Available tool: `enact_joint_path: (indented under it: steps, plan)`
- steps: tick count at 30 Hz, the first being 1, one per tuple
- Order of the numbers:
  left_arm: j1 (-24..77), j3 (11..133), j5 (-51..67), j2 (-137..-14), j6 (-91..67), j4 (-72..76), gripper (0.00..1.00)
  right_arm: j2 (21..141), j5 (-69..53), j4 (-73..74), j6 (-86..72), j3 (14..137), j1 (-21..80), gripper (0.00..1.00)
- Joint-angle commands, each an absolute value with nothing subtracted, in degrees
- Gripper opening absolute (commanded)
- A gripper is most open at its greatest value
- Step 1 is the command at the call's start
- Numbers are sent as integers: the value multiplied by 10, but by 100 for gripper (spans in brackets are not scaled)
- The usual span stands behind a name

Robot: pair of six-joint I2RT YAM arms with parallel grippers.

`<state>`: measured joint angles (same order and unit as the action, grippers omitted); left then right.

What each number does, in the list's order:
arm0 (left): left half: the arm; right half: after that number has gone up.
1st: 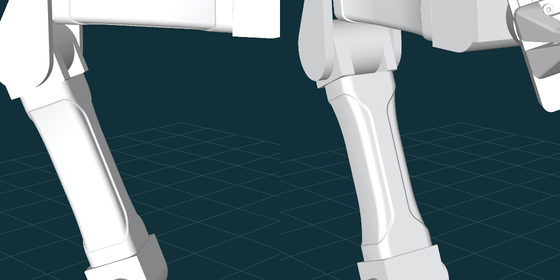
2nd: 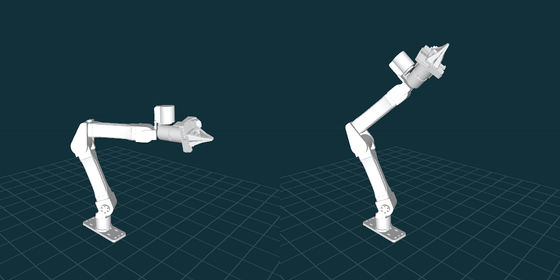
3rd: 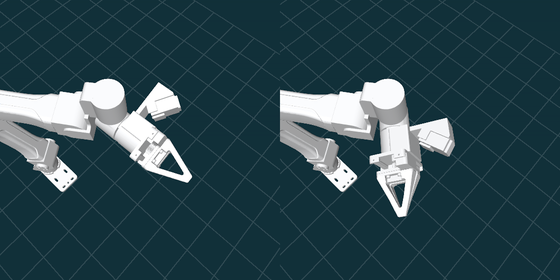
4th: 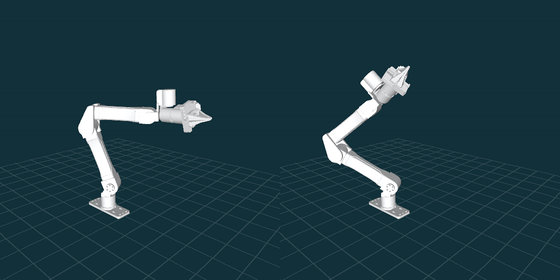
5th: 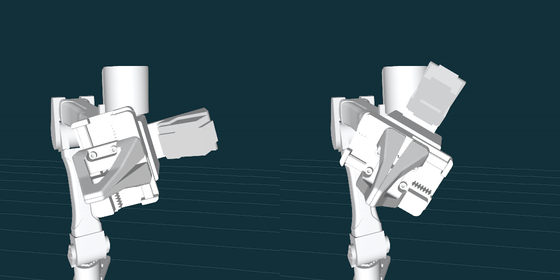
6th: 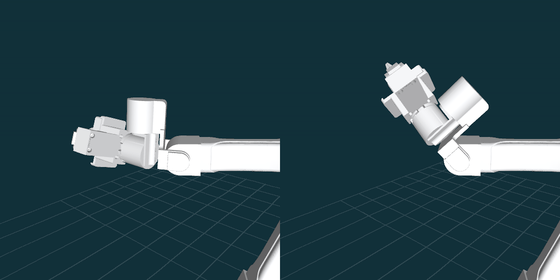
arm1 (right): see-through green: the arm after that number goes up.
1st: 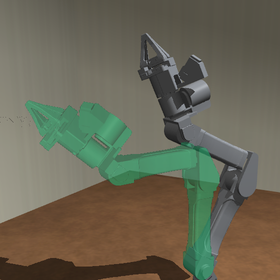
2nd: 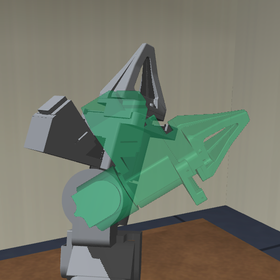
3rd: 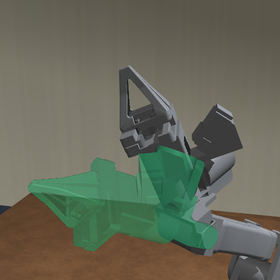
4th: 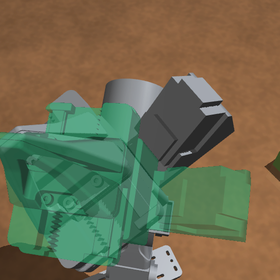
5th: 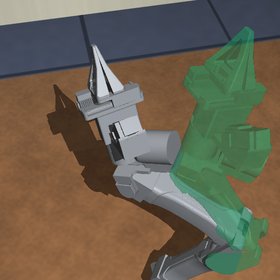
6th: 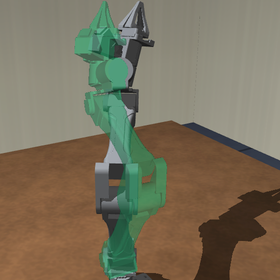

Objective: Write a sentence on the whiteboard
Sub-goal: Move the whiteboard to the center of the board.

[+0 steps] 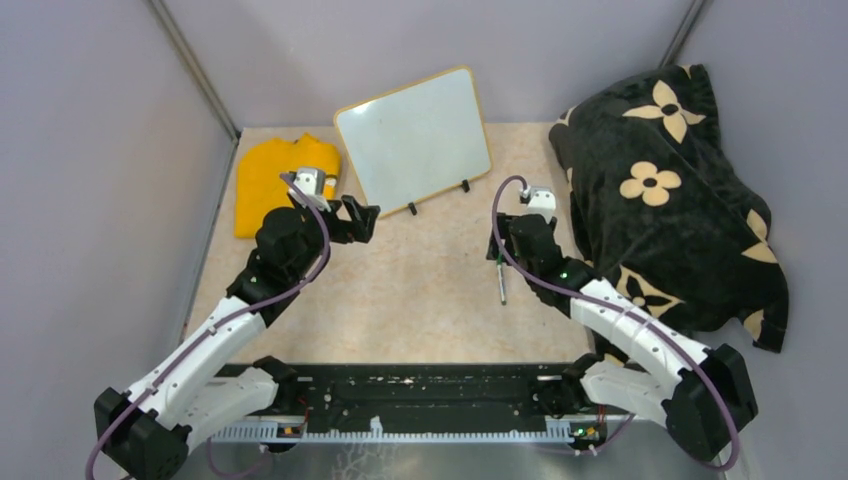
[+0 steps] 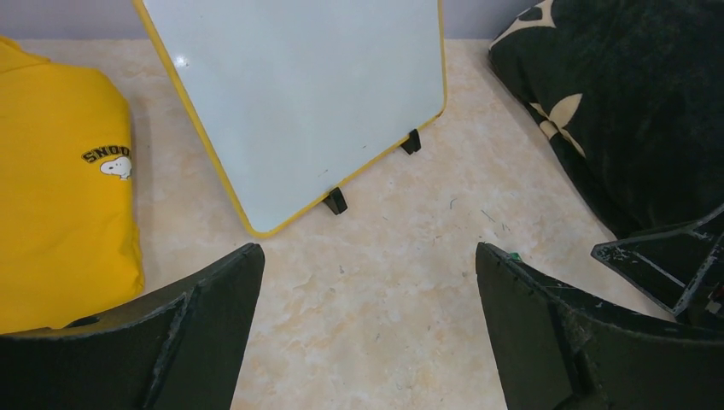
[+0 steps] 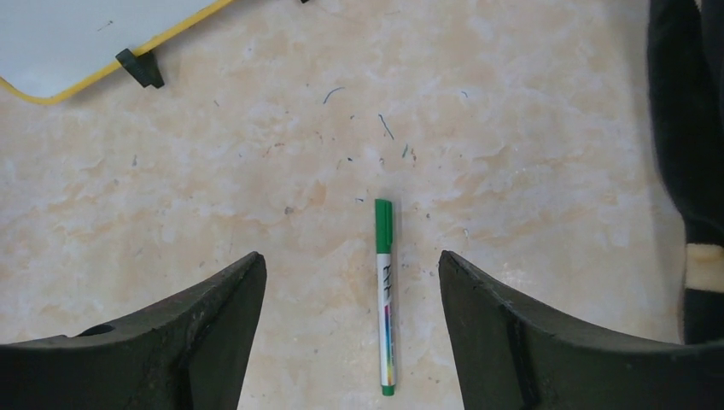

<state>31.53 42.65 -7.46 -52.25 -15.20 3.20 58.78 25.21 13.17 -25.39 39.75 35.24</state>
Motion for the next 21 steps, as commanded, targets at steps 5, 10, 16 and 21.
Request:
enact_joint_path:
  steps: [5,10,16,21]
  plan:
    - [318,428,-47,-518,-145,56,99,654,199,87,-275,399,334,68]
    - [319,430,-39,-521,-147,54,99,721,207,44,-260,418,331,67]
    - [319,430,-32,-521,-146,53,99,827,177,-53,-242,479,306,64]
    - [319,427,-30,-521,-145,55,99,927,133,-130,-217,534,273,57]
